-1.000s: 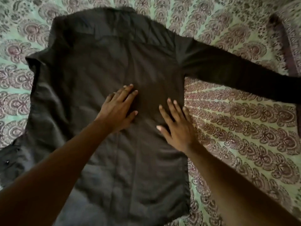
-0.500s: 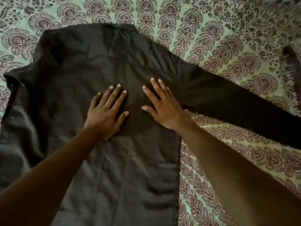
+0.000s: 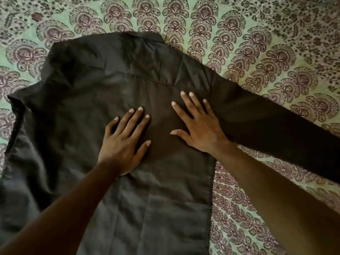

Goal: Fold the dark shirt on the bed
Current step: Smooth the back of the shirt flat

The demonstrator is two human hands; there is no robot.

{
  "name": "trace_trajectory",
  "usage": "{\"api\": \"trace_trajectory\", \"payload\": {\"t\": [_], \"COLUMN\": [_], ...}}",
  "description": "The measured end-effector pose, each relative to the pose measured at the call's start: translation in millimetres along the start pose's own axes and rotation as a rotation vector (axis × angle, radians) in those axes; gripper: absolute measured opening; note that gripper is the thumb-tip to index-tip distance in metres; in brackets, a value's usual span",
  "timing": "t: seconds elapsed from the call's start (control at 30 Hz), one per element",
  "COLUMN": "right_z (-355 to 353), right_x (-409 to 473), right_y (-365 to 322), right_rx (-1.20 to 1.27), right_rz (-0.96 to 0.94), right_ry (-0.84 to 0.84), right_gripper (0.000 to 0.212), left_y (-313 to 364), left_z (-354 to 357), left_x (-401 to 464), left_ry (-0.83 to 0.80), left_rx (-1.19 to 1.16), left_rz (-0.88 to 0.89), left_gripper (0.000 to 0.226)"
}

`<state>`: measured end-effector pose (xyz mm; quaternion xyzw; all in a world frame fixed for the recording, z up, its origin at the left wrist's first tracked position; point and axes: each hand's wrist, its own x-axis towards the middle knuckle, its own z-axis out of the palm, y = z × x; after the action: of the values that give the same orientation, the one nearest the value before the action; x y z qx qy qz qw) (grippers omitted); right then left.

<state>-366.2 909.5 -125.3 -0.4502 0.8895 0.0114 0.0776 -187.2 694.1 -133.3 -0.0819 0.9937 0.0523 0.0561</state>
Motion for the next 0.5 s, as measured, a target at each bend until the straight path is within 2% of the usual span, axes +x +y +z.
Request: {"api": "trace_trajectory", "payload": {"t": [0.2, 0.27, 0.37, 0.5], "right_z": [-8, -12, 3, 20], "right_x": [-2, -11, -47, -128], "right_y": [6, -19, -81, -145], "right_rx": [0.051, 0.065, 0.146, 0.131], "right_rz": [0.422, 0.452, 0.377, 0.506], "right_ry": [-0.021, 0.046, 0.052, 0.004], "right_gripper": [0.083, 0.082, 0.076, 0.072], "left_y": [2, 3, 3, 4], "left_z": [1, 1, 0, -1], "left_x": [0, -1, -3, -16], "left_ry": [0.021, 0.026, 0.021, -0.083], "left_rx": [-0.022, -0.023, -0.036, -0.060], "left_rz": [0.003, 0.008, 0.008, 0.084], "left_gripper": [0.071, 0.071, 0.071, 0.084]}}
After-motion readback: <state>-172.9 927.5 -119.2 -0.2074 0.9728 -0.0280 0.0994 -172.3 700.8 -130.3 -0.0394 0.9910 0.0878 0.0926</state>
